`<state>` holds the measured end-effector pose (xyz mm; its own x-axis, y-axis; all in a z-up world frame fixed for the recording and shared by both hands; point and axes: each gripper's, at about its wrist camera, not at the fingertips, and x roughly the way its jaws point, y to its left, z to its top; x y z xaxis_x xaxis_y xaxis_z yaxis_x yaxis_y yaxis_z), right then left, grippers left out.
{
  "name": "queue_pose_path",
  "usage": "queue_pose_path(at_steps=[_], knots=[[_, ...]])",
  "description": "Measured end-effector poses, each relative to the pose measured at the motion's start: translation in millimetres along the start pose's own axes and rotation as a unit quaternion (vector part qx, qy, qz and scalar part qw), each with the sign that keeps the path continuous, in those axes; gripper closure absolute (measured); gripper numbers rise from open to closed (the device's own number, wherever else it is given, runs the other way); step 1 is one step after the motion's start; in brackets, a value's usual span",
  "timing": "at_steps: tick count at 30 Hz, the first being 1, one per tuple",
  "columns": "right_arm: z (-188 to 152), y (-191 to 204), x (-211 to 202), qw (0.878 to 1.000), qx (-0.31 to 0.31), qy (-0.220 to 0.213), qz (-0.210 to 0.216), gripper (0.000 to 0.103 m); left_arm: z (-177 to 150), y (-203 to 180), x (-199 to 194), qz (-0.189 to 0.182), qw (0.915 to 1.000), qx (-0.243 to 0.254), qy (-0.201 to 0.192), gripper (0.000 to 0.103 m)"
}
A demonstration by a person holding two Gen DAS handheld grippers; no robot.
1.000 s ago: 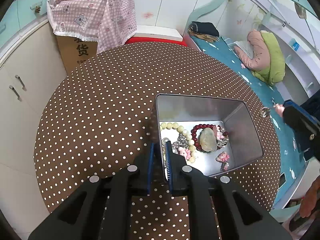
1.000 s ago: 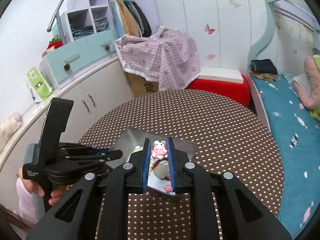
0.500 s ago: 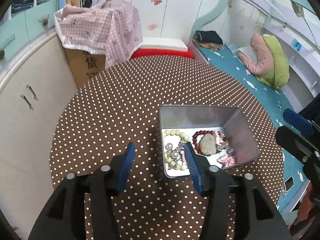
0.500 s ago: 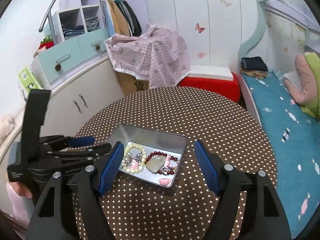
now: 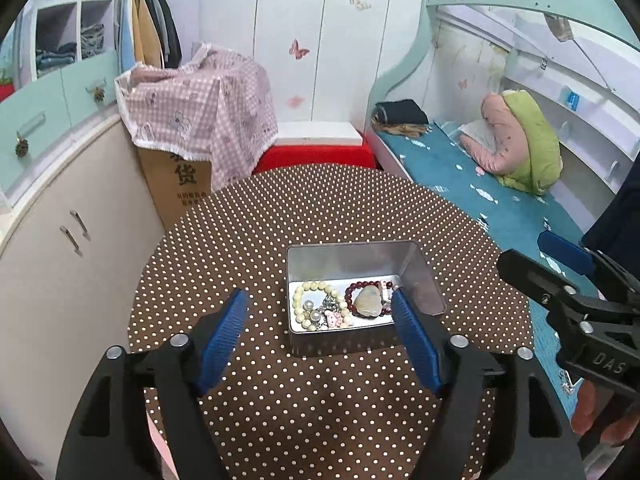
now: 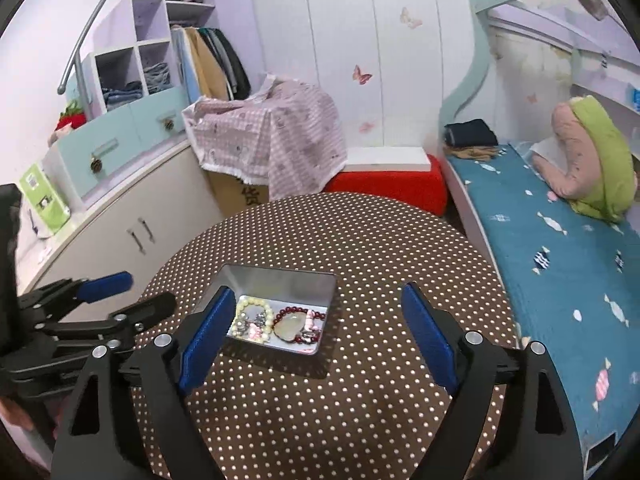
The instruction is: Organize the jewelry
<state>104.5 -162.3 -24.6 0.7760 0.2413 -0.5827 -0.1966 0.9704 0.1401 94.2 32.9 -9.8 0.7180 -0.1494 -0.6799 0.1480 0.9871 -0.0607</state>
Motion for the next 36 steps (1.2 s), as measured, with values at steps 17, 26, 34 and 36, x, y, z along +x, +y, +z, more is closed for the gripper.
queue_pose_path(at_steps=[17,26,34,36], knots=[[-6.3,1.7,-20.8,1.000,-0.003,-0.008,0.000,0.020,-6.0,-16.2,-27.9,0.003,0.9998,0.009,-0.017,0.029],[-8.5,-0.7,-18.7,1.000,0.002,0.000,-0.001,0.020,-5.2,-18.6,-27.1,0.003,0.9999,0.010,-0.009,0.029],[-9.6,-1.4,-17.3,1.000,0.007,0.001,0.000,0.020,-5.3,-18.9,-26.8,0.003,0.9999,0.009,-0.009,0.029],[-10.0,-1.4,-17.1,1.000,0.007,0.002,0.000,0.020,-5.3,-18.9,-26.8,0.002,0.9999,0.009,-0.008,0.029]])
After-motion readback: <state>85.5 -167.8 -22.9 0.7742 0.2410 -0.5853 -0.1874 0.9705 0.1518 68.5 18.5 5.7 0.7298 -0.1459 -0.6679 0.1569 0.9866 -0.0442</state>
